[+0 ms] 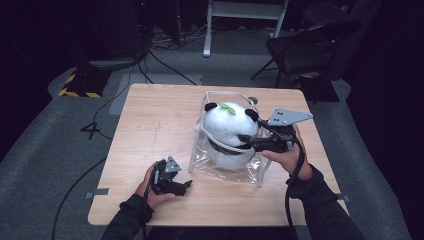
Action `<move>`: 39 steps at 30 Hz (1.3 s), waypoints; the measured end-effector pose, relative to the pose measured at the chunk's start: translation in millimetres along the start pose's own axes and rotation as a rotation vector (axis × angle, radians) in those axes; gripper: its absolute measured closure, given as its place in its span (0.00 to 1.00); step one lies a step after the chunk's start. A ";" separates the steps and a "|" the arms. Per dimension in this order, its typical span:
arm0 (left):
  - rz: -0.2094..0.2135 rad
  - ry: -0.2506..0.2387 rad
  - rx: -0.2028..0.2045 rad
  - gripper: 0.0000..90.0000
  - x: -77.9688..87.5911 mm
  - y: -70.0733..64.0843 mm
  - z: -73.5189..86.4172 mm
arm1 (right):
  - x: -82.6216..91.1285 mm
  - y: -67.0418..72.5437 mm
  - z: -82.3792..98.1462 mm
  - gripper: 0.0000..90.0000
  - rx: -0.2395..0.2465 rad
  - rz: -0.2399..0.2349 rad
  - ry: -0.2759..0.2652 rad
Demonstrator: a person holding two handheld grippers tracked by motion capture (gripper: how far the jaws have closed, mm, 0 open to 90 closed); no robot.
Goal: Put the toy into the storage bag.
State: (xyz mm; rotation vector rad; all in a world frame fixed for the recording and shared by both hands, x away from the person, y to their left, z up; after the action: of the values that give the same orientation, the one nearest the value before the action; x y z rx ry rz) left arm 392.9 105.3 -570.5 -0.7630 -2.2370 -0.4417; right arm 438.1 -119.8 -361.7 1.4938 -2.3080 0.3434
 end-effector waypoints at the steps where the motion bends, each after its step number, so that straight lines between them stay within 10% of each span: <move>1: 0.000 0.000 0.000 0.17 0.0 0.0 0.0 | -0.3 -0.2 0.7 0.47 0.000 0.000 0.003; 39: 0.000 0.000 0.000 0.17 0.0 0.0 0.0 | -12.0 -0.3 19.4 0.30 -0.030 -0.039 0.274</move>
State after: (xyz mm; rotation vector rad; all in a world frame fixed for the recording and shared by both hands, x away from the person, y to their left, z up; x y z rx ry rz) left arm 392.9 105.4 -570.5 -0.7630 -2.2370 -0.4420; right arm 439.5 -117.7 -384.4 1.3805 -2.0586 0.4693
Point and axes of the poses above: each handheld gripper's, and its own axes: x roughly backward along the jaws, z roughly out of its underside, y roughly to its left, the point moved 9 cm from there along -x, roughly forward along the jaws, and after that the axes turned 8 degrees about -z, right-handed, at the moved point
